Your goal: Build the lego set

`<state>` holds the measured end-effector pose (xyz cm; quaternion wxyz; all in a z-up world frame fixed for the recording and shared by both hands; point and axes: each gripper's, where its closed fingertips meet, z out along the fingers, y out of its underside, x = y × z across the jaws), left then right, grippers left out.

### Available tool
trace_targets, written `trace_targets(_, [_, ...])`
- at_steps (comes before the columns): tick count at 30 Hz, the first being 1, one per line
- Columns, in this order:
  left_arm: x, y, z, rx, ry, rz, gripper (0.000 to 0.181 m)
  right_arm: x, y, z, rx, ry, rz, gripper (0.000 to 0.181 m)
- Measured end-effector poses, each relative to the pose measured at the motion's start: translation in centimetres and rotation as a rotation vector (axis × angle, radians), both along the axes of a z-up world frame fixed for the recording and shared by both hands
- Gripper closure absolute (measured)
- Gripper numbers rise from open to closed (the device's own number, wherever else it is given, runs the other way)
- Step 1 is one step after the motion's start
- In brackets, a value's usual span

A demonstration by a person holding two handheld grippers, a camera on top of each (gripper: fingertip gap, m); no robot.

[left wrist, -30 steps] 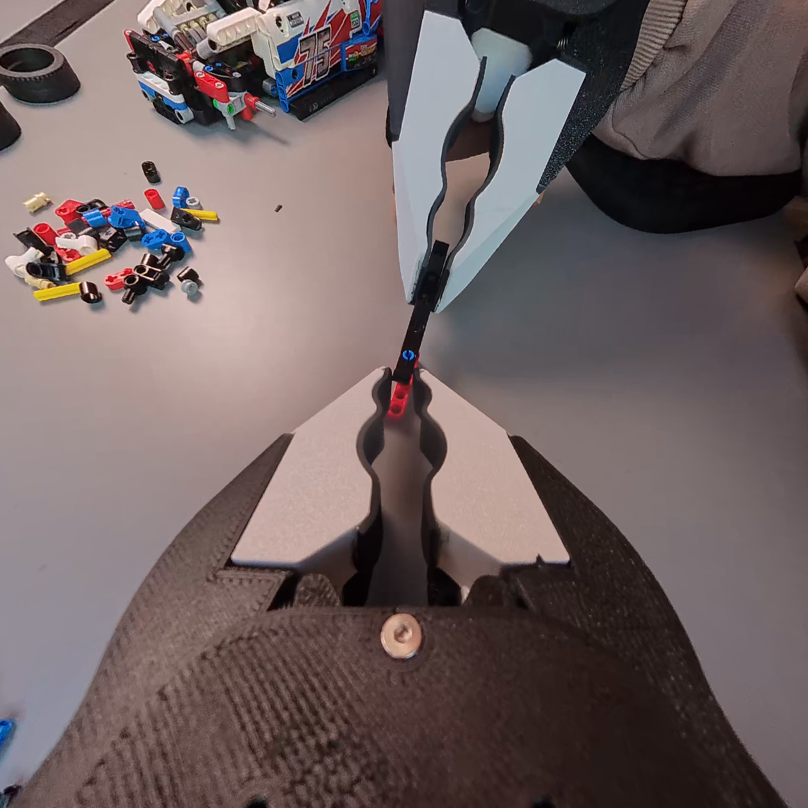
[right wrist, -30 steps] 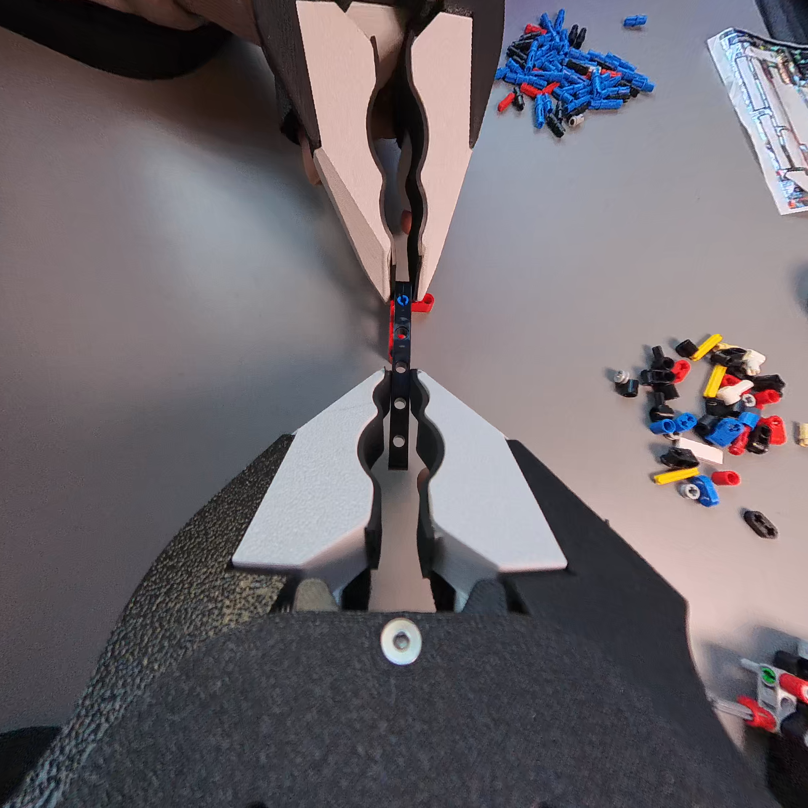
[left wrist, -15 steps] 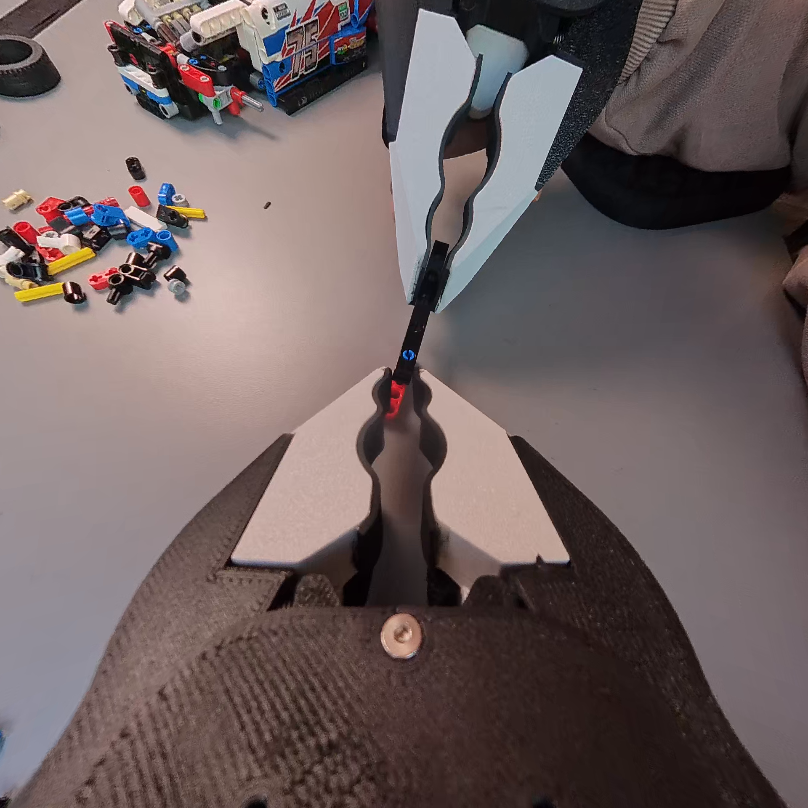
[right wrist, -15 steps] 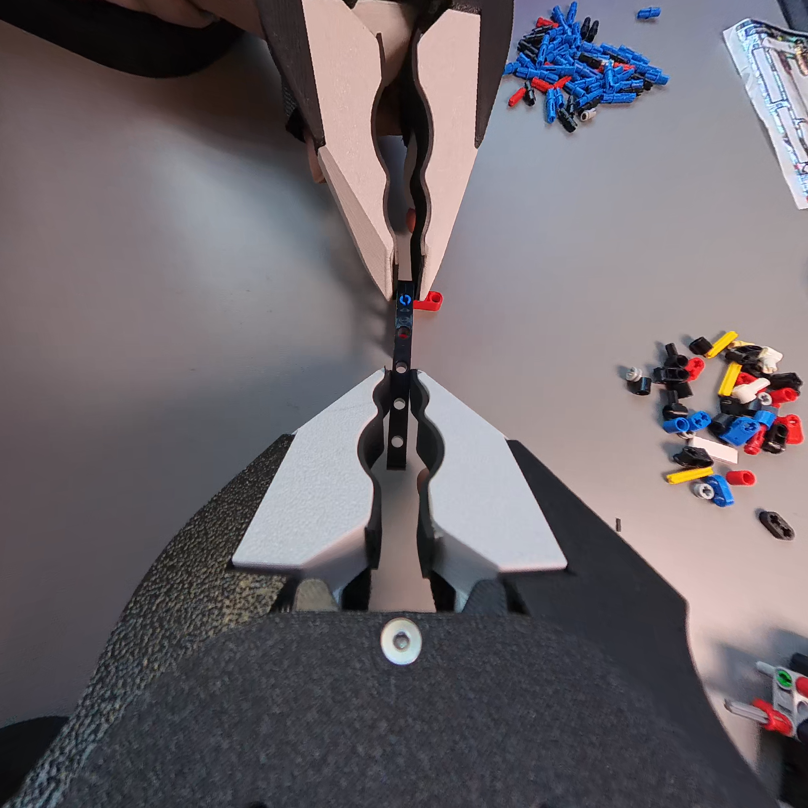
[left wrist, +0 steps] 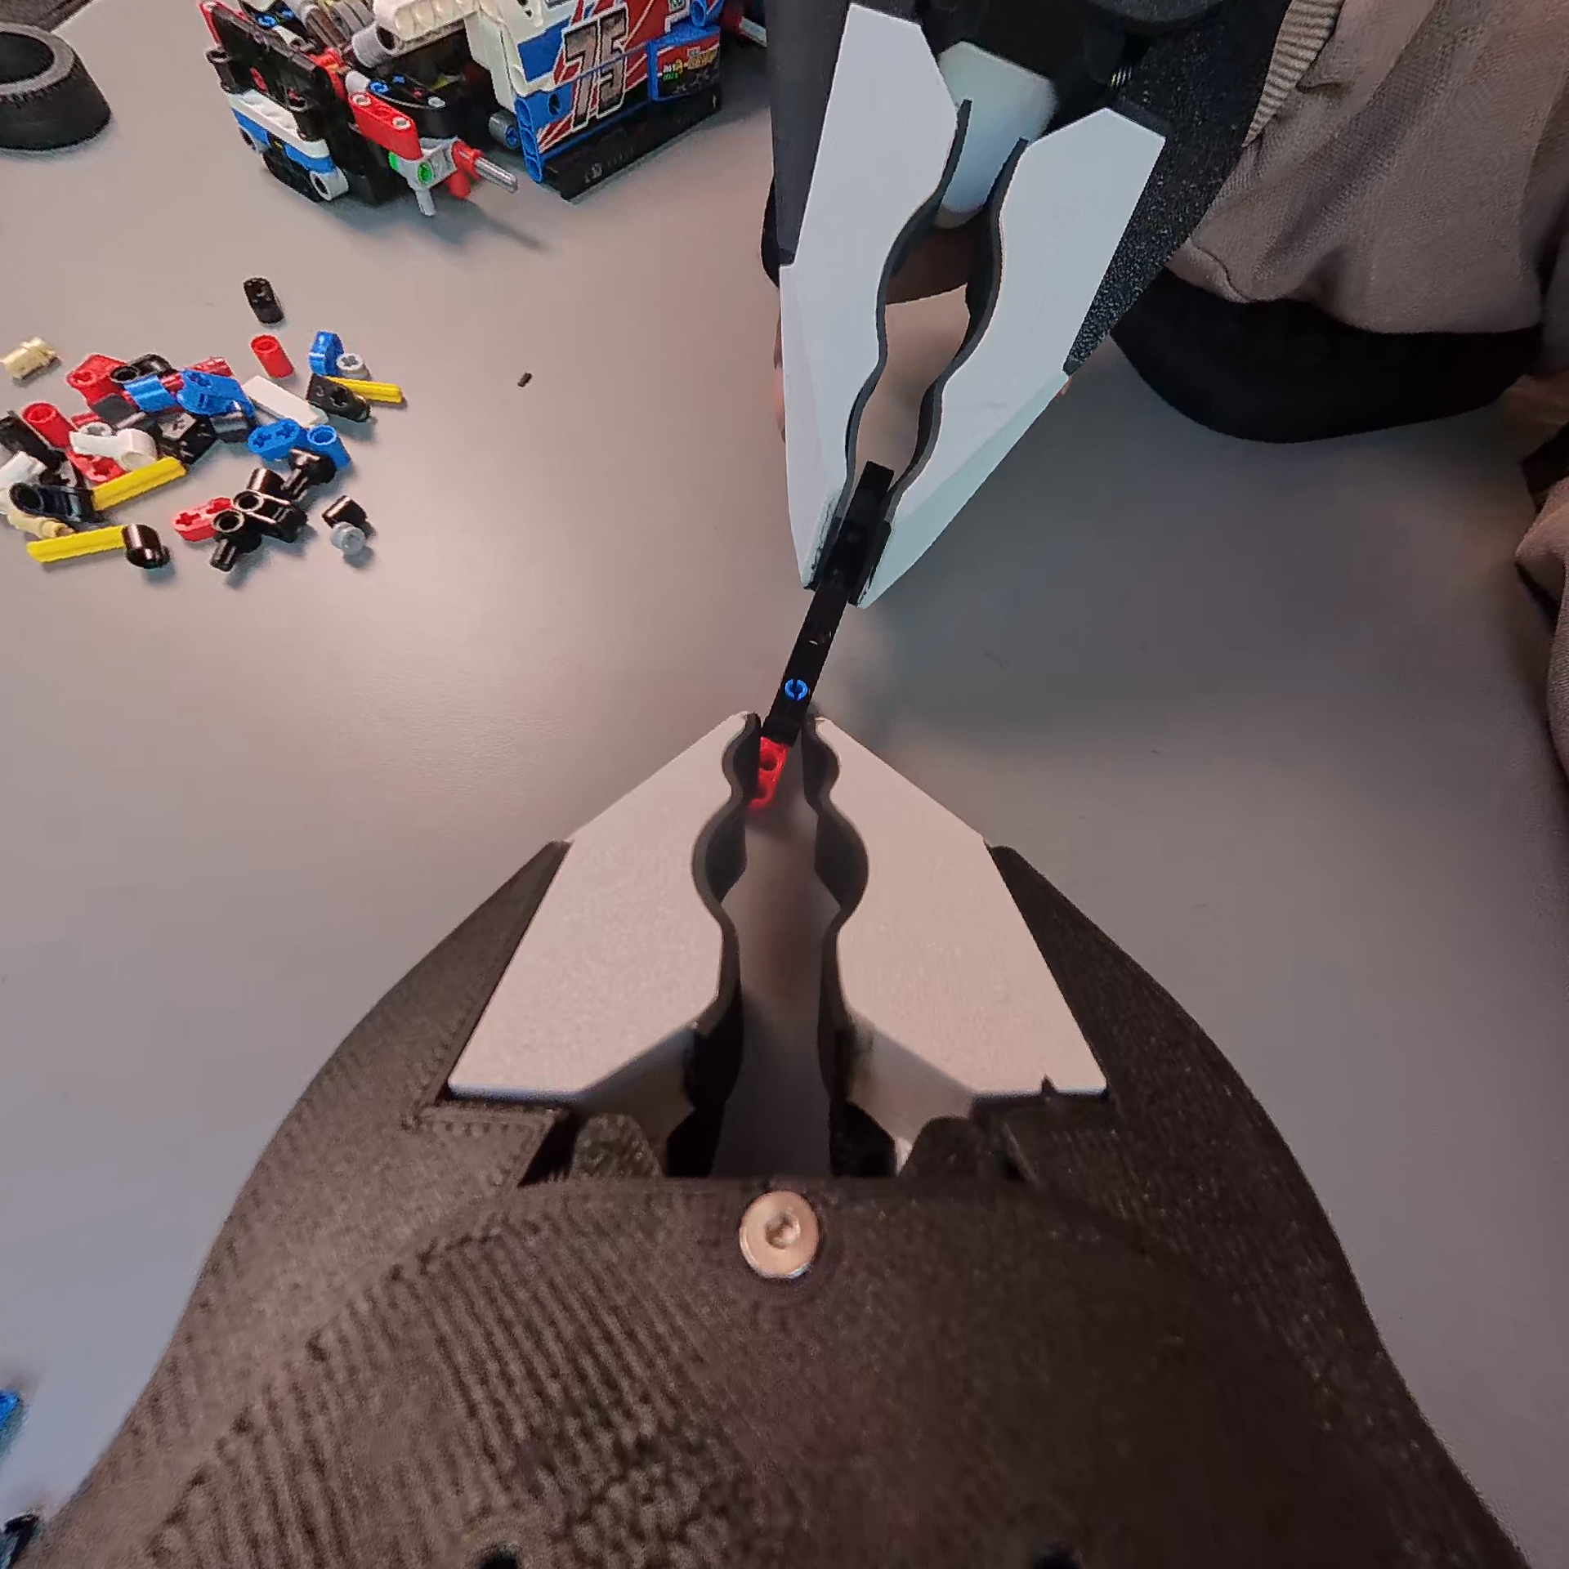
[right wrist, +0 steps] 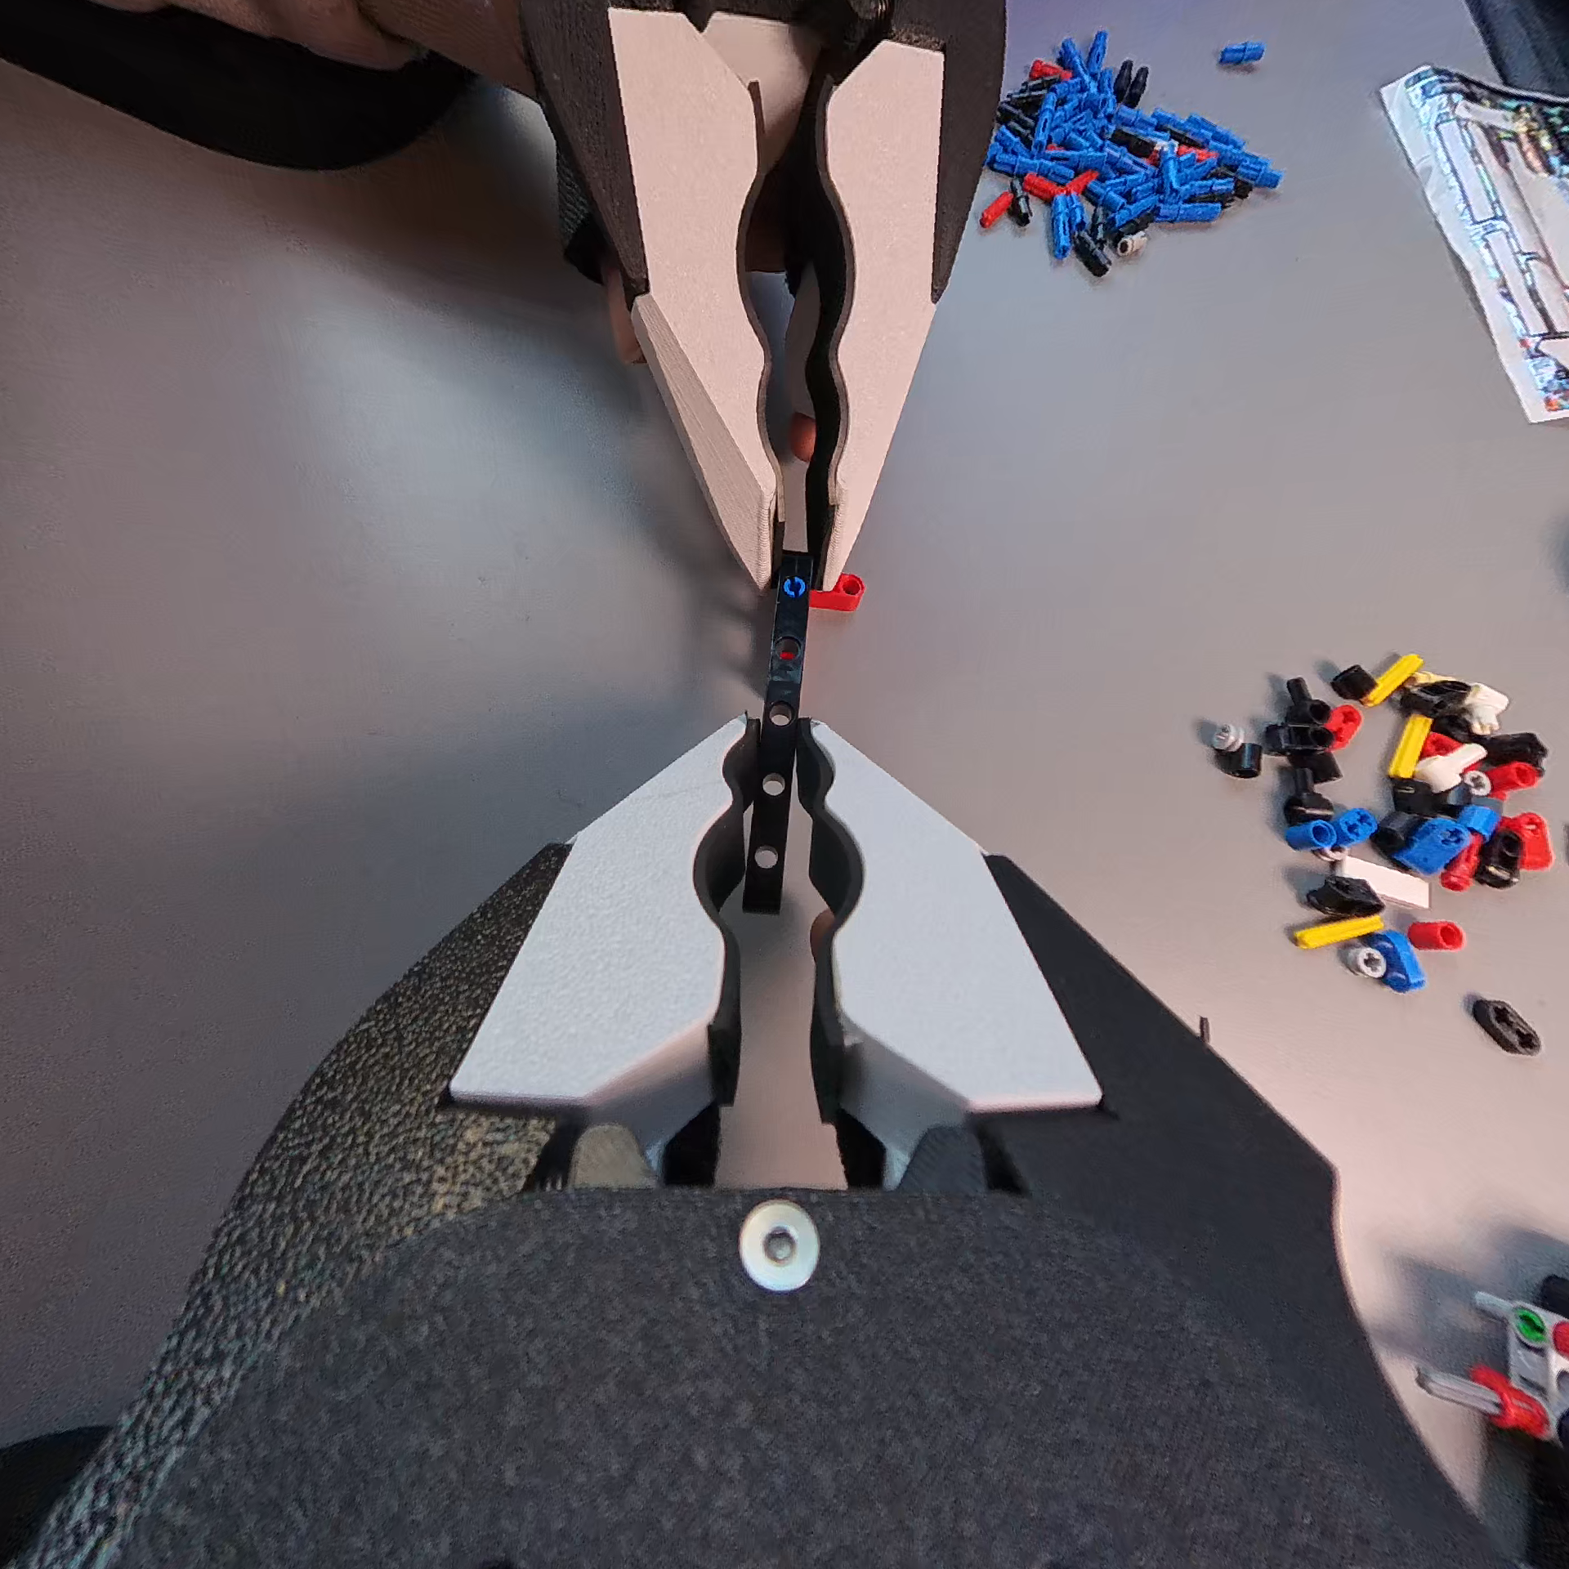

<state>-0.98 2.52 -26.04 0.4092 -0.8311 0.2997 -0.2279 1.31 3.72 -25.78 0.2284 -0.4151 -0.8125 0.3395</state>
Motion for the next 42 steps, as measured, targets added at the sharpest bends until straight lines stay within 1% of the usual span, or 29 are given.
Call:
trace_targets(10, [-0.2,0.0,0.0,-0.013,-0.012,0.004,0.173,-0.1,-0.1,-0.2,-0.018,-0.006,-0.003,0.175])
trace_targets(25, [0.1,-0.2,-0.1,-0.068,-0.033,0.010,0.174,-1.1,-0.5,-0.4,0.032,0.038,-0.014,0.174])
trace_targets(31, [0.4,-0.3,-0.1,-0.058,-0.035,0.003,0.173,-0.9,-0.6,-0.7,0.061,0.013,-0.020,0.174])
trace_targets(34, [0.3,-0.5,-0.2,-0.044,0.002,-0.009,0.172,-1.0,-0.7,-1.0,0.088,0.005,-0.025,0.175])
trace_targets(39, [0.4,-0.5,1.0,0.001,-0.021,-0.019,0.166,-1.2,-0.6,-0.8,0.080,-0.009,-0.036,0.175])
trace_targets(42, [0.4,-0.2,1.0,0.032,0.021,-0.021,0.168,-1.2,-0.7,-0.8,0.074,-0.018,-0.035,0.175])
